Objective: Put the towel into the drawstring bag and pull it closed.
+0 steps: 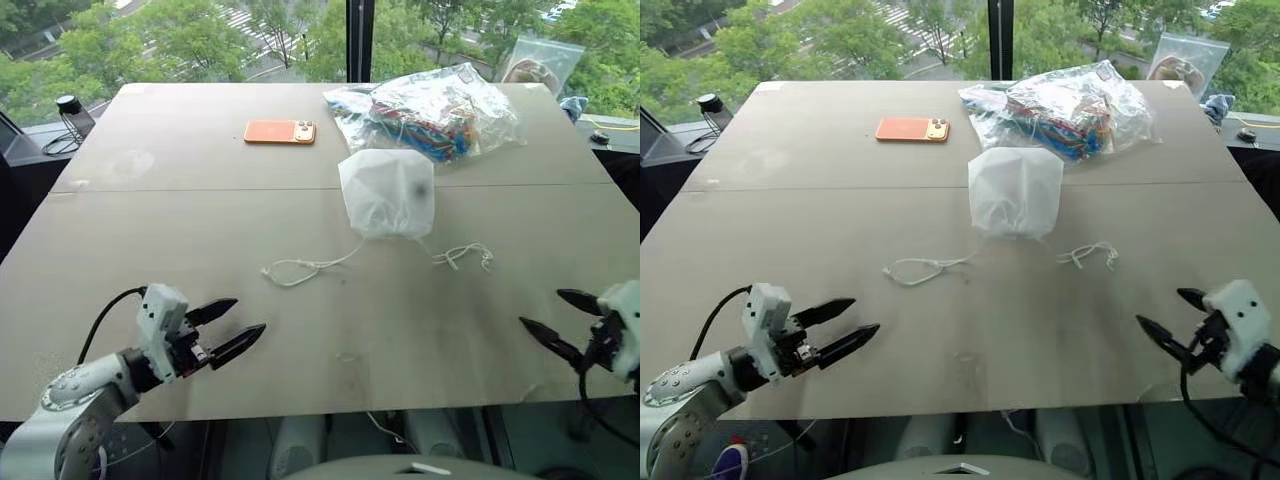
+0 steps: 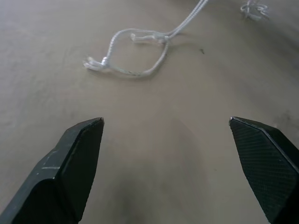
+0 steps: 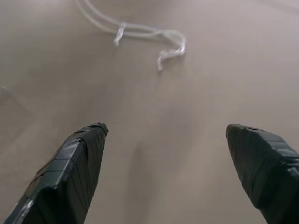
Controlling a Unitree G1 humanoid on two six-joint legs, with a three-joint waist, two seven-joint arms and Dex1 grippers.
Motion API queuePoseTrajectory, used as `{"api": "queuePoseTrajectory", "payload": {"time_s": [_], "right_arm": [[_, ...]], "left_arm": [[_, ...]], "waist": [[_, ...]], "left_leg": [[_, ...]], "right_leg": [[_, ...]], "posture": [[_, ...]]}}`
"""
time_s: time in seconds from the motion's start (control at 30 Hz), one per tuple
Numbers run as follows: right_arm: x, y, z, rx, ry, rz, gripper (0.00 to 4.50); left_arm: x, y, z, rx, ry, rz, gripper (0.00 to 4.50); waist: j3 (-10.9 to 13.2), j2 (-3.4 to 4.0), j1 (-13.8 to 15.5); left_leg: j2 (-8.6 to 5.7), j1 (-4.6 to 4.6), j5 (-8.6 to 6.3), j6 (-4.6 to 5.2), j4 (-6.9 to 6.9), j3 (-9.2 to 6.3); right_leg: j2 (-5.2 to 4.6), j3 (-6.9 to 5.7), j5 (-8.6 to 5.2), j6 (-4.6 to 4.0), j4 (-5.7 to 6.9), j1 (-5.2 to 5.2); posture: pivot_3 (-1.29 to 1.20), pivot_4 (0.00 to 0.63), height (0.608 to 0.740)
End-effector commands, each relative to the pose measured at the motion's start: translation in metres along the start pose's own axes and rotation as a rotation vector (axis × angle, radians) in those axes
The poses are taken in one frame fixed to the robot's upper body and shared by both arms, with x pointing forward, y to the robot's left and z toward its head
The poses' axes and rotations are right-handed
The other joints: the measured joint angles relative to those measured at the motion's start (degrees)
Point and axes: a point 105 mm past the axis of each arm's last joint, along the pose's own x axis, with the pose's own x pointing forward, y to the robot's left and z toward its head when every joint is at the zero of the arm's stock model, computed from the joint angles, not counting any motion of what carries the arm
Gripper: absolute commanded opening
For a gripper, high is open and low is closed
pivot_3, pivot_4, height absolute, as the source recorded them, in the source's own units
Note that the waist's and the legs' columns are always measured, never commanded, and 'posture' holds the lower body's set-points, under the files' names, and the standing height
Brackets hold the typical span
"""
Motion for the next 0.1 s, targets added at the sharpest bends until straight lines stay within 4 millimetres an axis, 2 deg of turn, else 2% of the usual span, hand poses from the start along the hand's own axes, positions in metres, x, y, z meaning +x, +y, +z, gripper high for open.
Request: {"api": "queuePoseTrajectory", "payload": {"time_s": [0.03, 0.1], "right_arm": [[-0.0050, -0.0049, 0.0235, -0.058, -0.094, -0.037, 4.45], [-0.0008, -0.0098, 0.0259, -0.071, -0.110, -0.071, 4.45]], "left_arm": [[0.0039, -0.0068, 0.0181, 0.068, -0.075, 0.012, 4.50], [0.0092, -0.0088, 0.0191, 0.074, -0.092, 0.014, 4.50]], "waist": [[-0.02, -0.03, -0.02], [-0.05, -0.06, -0.03]], "left_leg": [[0.03, 0.10, 0.00, 0.00, 0.02, 0.00], [0.07, 0.13, 0.01, 0.00, 0.04, -0.01]], "right_leg": [[0.01, 0.01, -0.01, 0.00, 0.00, 0.05], [0.04, 0.02, -0.01, -0.01, 0.00, 0.05]], "posture": [[0.00, 0.150, 0.740], [0.00, 0.150, 0.740]]}}
